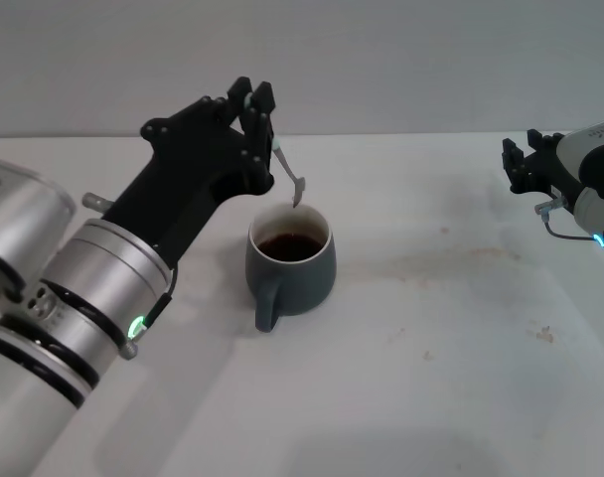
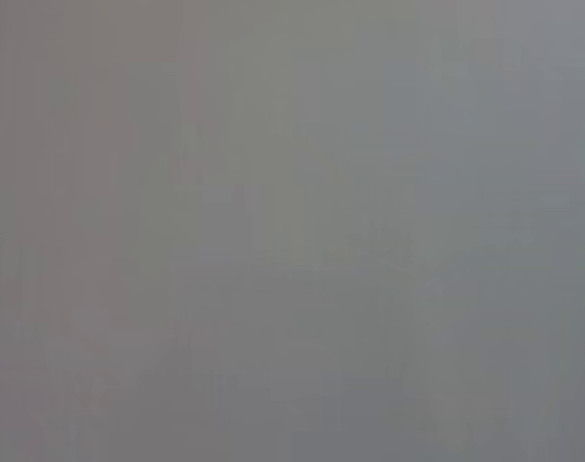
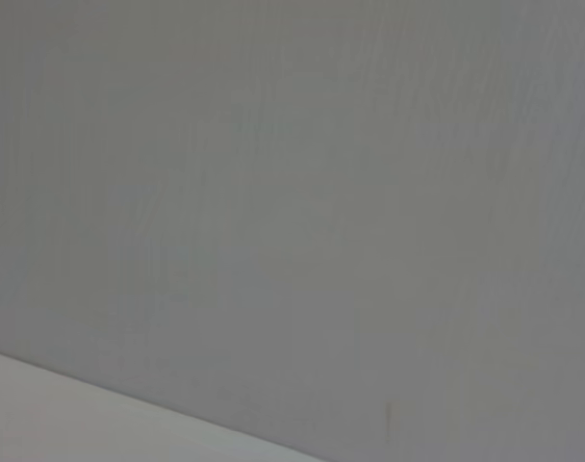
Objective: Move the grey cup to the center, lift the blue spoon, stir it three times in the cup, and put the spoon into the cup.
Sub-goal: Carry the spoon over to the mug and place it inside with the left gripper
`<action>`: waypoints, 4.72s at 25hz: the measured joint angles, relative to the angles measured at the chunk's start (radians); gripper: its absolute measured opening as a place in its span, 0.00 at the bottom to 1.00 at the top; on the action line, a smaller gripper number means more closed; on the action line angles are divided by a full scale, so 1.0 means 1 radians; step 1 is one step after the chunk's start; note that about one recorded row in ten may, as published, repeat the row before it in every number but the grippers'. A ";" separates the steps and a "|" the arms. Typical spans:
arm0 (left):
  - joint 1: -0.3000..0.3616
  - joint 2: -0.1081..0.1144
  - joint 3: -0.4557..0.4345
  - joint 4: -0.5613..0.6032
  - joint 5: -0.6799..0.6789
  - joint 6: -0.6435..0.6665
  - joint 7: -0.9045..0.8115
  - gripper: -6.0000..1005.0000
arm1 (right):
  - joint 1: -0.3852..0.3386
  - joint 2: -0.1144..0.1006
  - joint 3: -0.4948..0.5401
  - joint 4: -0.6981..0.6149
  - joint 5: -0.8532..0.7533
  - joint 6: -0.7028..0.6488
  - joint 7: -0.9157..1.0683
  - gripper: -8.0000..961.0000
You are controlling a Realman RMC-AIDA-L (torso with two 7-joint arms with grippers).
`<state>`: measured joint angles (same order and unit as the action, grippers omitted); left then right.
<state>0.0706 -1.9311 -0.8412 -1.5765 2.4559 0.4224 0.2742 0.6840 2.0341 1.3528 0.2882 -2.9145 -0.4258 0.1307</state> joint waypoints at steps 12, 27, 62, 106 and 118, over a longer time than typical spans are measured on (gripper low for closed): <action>-0.046 -0.037 -0.018 0.093 0.001 -0.026 -0.009 0.13 | -0.016 0.000 0.000 0.000 -0.002 0.002 -0.002 0.32; -0.151 -0.073 -0.028 0.338 0.014 0.066 -0.114 0.13 | -0.032 -0.001 -0.008 0.000 -0.003 0.002 -0.006 0.32; -0.127 -0.029 -0.009 0.399 0.229 0.131 -0.298 0.13 | -0.023 0.003 -0.006 0.013 -0.003 0.007 -0.056 0.32; -0.150 -0.029 -0.003 0.432 0.245 0.128 -0.351 0.13 | -0.025 0.004 -0.023 0.023 -0.003 0.007 -0.083 0.32; -0.253 -0.098 0.005 0.536 0.278 0.131 -0.354 0.13 | -0.026 0.003 -0.026 0.025 -0.003 0.007 -0.083 0.32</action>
<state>-0.1824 -2.0294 -0.8359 -1.0408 2.7341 0.5532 -0.0796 0.6579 2.0374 1.3263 0.3130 -2.9175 -0.4185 0.0473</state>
